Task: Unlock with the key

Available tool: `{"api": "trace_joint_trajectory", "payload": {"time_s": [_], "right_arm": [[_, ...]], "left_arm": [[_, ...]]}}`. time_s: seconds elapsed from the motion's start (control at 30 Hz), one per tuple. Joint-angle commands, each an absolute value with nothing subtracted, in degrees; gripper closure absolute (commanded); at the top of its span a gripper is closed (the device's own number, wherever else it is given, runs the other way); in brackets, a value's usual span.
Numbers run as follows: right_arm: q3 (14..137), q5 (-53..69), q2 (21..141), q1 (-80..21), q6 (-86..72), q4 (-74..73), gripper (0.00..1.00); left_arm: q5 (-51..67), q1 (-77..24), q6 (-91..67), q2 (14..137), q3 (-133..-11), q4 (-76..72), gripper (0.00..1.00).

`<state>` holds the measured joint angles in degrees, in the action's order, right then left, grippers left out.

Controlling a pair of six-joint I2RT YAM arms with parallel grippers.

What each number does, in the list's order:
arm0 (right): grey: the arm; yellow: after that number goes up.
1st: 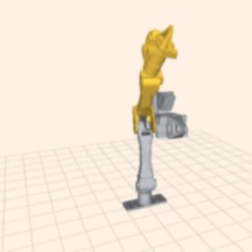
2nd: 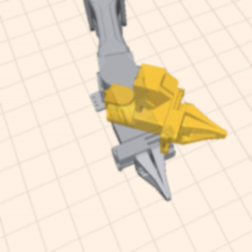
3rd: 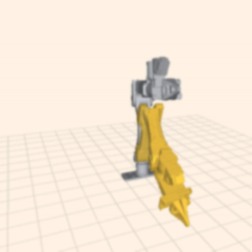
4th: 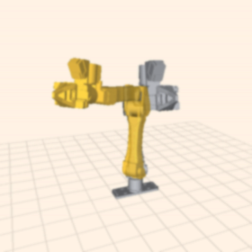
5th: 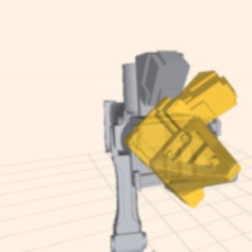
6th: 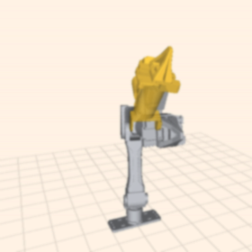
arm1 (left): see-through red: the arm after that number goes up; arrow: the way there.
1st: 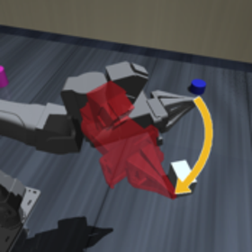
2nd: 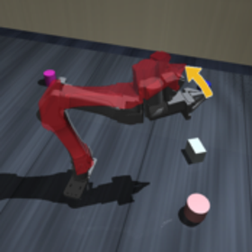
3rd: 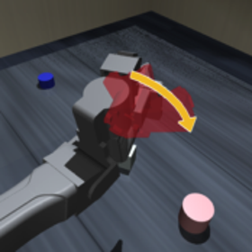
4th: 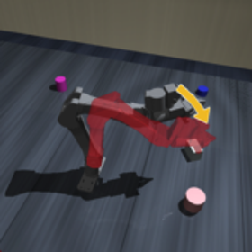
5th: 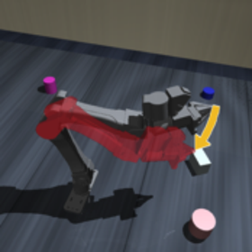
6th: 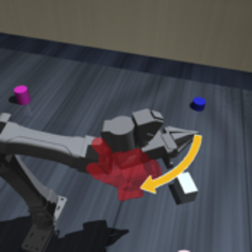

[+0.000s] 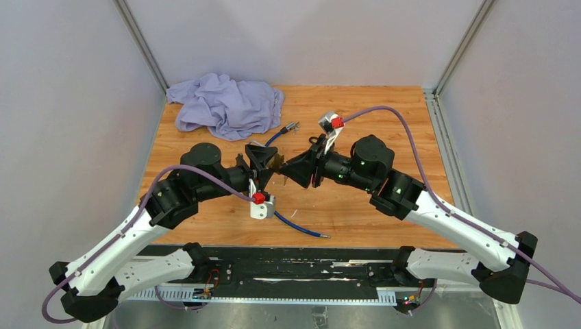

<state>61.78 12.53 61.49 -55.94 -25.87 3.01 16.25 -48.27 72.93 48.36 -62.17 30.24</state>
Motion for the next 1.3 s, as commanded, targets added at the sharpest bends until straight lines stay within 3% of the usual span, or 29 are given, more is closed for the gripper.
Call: {"api": "trace_joint_trajectory", "payload": {"time_s": [0.0, 0.37, 0.57, 0.93, 1.27], "right_arm": [[66.14, 17.04, 58.23, -54.66, -21.19, -3.69, 0.6], [71.35, 18.46, 58.82, -51.65, -17.25, -15.75, 0.6], [72.07, 25.47, 62.07, -49.8, -18.34, -13.73, 0.73], [71.96, 30.43, 64.93, -49.79, -19.8, -8.99, 0.71], [71.85, 28.93, 66.51, -49.75, -21.03, -7.97, 0.88]], "left_arm": [[15.65, -48.87, 74.05, 47.12, -62.98, 26.32, 1.0], [16.53, -48.91, 77.95, 46.33, -63.12, 27.97, 1.0], [17.15, -48.87, 81.42, 45.98, -62.93, 27.95, 1.0], [17.06, -48.87, 82.26, 45.81, -62.22, 27.95, 1.0], [17.29, -48.87, 82.56, 45.44, -62.31, 27.95, 1.0]]}}
